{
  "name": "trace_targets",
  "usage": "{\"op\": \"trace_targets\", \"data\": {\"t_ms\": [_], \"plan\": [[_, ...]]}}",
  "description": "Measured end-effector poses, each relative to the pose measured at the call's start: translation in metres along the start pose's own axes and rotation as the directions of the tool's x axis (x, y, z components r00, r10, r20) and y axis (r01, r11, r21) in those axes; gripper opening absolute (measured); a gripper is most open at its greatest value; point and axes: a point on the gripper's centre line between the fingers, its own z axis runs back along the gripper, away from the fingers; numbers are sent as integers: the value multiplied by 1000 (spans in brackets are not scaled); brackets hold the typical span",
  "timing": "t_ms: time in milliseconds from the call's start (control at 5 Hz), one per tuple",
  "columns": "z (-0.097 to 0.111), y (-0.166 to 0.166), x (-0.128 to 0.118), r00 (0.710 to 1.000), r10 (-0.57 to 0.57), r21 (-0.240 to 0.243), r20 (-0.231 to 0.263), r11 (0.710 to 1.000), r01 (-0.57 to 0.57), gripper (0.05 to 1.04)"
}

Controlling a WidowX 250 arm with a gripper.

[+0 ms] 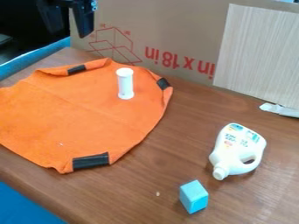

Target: Fold the cloth with the white object in it

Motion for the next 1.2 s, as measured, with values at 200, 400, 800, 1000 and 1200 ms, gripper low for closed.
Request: {"op": "trace_targets", "data": {"t_ms": [200, 400, 800, 1000, 1200], "plan": [[-12, 0, -1, 999, 0, -11, -33, 1000, -1, 999], [-13, 0, -1, 999, 1, -12, -36, 1000, -1, 999], [-25, 28, -8, 996, 92, -8, 8, 996, -92, 999], [-43, 54, -32, 983, 174, 34, 57, 984, -176, 999], [-27, 68, -51, 967, 205, 64, 151, 974, -216, 999]]}}
